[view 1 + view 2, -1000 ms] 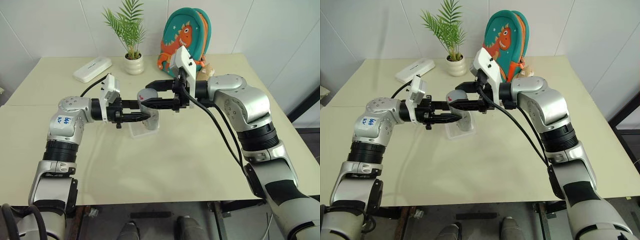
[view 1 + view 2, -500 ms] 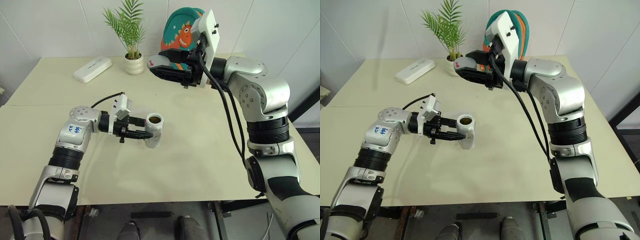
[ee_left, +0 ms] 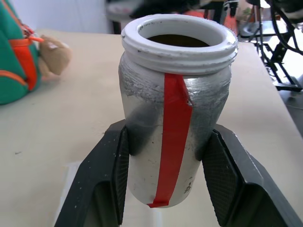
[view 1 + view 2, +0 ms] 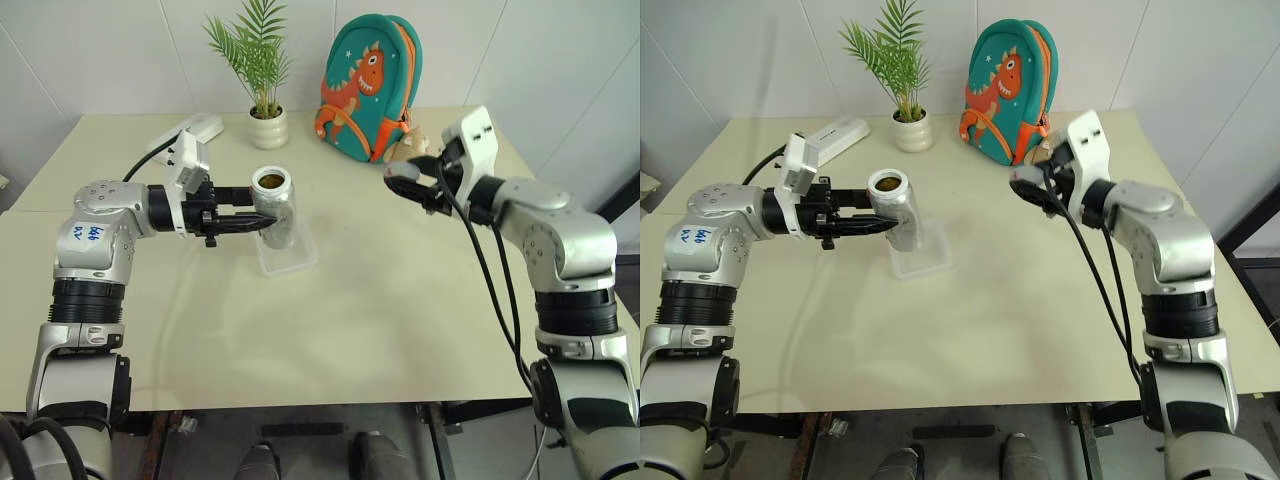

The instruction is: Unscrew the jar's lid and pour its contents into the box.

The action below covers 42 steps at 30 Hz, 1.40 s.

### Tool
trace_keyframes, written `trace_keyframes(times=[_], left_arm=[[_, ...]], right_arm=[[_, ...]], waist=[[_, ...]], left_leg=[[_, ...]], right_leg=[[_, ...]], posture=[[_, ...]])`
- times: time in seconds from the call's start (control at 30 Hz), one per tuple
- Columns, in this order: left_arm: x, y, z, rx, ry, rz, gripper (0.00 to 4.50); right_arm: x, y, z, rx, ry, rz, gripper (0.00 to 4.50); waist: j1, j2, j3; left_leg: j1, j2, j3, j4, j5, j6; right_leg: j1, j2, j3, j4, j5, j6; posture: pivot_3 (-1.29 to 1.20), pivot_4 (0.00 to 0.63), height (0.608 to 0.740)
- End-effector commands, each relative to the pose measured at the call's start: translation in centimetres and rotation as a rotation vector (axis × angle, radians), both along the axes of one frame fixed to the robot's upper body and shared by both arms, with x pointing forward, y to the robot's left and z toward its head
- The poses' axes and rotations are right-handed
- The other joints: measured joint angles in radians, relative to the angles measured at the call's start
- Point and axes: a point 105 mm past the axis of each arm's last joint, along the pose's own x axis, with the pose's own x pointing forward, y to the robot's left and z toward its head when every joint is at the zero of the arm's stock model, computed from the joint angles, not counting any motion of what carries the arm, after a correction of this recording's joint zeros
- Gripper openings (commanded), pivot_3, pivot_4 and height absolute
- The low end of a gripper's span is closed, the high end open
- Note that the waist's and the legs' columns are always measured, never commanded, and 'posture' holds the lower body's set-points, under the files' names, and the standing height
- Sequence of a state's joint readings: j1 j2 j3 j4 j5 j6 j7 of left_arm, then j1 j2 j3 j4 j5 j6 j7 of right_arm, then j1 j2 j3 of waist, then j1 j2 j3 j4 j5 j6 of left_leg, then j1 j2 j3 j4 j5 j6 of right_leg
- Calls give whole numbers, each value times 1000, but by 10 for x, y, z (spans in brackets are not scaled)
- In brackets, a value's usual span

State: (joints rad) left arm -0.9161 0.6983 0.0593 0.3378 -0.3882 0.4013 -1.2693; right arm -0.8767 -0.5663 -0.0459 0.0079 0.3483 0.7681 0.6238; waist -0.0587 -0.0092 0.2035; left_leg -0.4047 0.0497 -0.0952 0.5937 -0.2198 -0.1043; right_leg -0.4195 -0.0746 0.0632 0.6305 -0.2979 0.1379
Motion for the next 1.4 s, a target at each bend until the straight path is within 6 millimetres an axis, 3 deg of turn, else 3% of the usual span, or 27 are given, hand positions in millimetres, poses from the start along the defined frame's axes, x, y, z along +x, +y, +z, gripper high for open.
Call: trace_keyframes(times=[0.03,0.27,0.33,0.5,0.6,0.77,0.93,1.1,1.23,1.4], left_arm=[[4,23,21,-29,-76,92,1864],[17,41,24,-47,-116,199,1864],[19,43,24,-50,-124,212,1864],[23,45,27,-56,-144,231,1864],[27,47,29,-56,-167,253,1864],[34,48,32,-25,-229,279,1864],[46,45,33,76,-356,330,1864],[62,33,26,396,-692,358,1864],[65,11,23,579,-939,292,1864],[70,-17,26,688,-1209,245,1864]], right_arm=[[-6,-9,-15,8,-10,-80,2606],[-9,-19,-94,35,131,-199,2606],[-11,-22,-107,33,151,-221,2606],[-12,-23,-115,26,156,-234,2606],[-16,-21,-116,12,164,-201,3327],[-28,-14,-106,-2,146,-116,4405],[-58,-9,-77,9,104,76,4405],[-105,-6,-46,31,148,305,4405],[-124,-8,-20,81,141,388,4405],[-142,-9,-10,126,164,451,4405]], waist=[[0,0,0],[5,0,0],[5,0,0],[3,0,0],[4,0,0],[4,0,0],[9,-1,0],[23,-1,1],[31,-3,2],[35,-6,3]], left_leg=[[0,0,0,0,0,0],[0,0,0,1,0,0],[0,0,0,1,0,0],[0,0,0,1,1,1],[0,0,0,1,1,1],[0,0,0,1,1,1],[0,0,0,1,1,1],[0,0,0,1,1,1],[0,0,0,2,1,1],[0,0,1,3,1,1]], right_leg=[[0,0,0,0,0,0],[0,0,0,1,0,0],[0,0,0,1,0,0],[0,0,0,1,0,0],[0,0,0,2,0,0],[0,0,0,1,0,0],[0,0,0,1,0,0],[1,0,0,-2,1,1],[3,0,0,-4,2,3],[5,0,0,-5,3,4]], posture=[[0,150,740],[0,150,740],[0,150,740],[0,150,740],[0,150,740],[0,150,740],[0,150,740],[0,150,740],[0,150,740],[0,150,740]])
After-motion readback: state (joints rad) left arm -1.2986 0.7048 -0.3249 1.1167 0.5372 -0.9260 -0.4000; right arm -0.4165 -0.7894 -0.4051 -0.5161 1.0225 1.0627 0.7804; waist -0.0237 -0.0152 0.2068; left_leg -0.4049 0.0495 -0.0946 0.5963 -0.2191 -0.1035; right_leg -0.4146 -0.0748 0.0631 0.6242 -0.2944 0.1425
